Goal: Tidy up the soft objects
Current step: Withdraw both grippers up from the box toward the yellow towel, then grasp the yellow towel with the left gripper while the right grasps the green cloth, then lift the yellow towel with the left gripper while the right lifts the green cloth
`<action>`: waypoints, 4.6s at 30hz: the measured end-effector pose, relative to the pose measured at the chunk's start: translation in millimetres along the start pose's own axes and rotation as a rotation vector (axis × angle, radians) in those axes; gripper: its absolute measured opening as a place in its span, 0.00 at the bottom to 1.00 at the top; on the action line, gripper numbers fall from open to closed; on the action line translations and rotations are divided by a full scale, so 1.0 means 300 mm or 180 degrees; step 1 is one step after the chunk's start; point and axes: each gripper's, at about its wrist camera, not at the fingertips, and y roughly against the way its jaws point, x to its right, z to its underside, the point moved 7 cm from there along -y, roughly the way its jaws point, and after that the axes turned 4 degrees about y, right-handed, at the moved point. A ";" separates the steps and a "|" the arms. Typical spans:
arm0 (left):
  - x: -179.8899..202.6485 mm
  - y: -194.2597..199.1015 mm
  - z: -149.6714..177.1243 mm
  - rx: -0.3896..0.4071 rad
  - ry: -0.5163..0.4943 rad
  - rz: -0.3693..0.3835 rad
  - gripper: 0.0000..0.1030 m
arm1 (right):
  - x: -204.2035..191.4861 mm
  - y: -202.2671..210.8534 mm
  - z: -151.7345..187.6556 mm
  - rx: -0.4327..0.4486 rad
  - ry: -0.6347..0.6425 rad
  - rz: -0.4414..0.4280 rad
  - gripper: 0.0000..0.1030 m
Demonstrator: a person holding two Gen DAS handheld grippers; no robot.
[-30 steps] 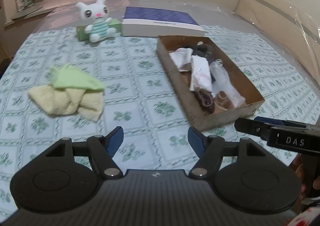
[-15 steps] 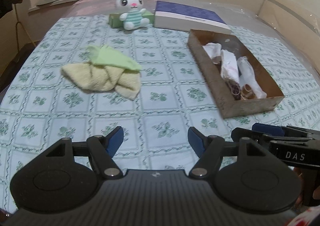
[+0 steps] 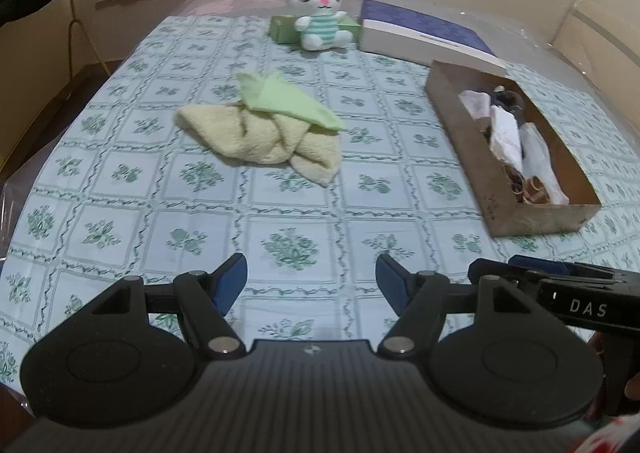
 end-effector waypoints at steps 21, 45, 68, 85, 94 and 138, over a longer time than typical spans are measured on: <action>-0.130 -0.183 -0.145 0.0204 0.0024 -0.0265 0.66 | -0.071 -0.241 -0.164 0.0137 0.0542 -0.0061 0.66; -0.205 -0.506 -0.327 0.0244 -0.0027 -0.0307 0.57 | -0.142 -0.704 -0.315 0.0482 0.1993 0.0294 0.46; -0.107 -0.611 -0.345 0.0280 -0.0063 -0.0035 0.61 | 0.154 -0.501 -0.435 0.0634 0.0076 0.0710 0.03; -0.151 -0.330 -0.063 0.0014 -0.0082 0.0098 0.18 | 0.073 -0.292 -0.249 0.0322 0.0388 0.0228 0.03; -0.209 -0.246 0.020 -0.0089 0.0200 0.0010 0.39 | 0.036 -0.298 -0.039 -0.0157 0.0374 0.0028 0.03; -0.148 -0.348 -0.089 0.0096 -0.0084 -0.0234 0.20 | 0.076 -0.440 -0.097 -0.0074 0.0613 0.0277 0.11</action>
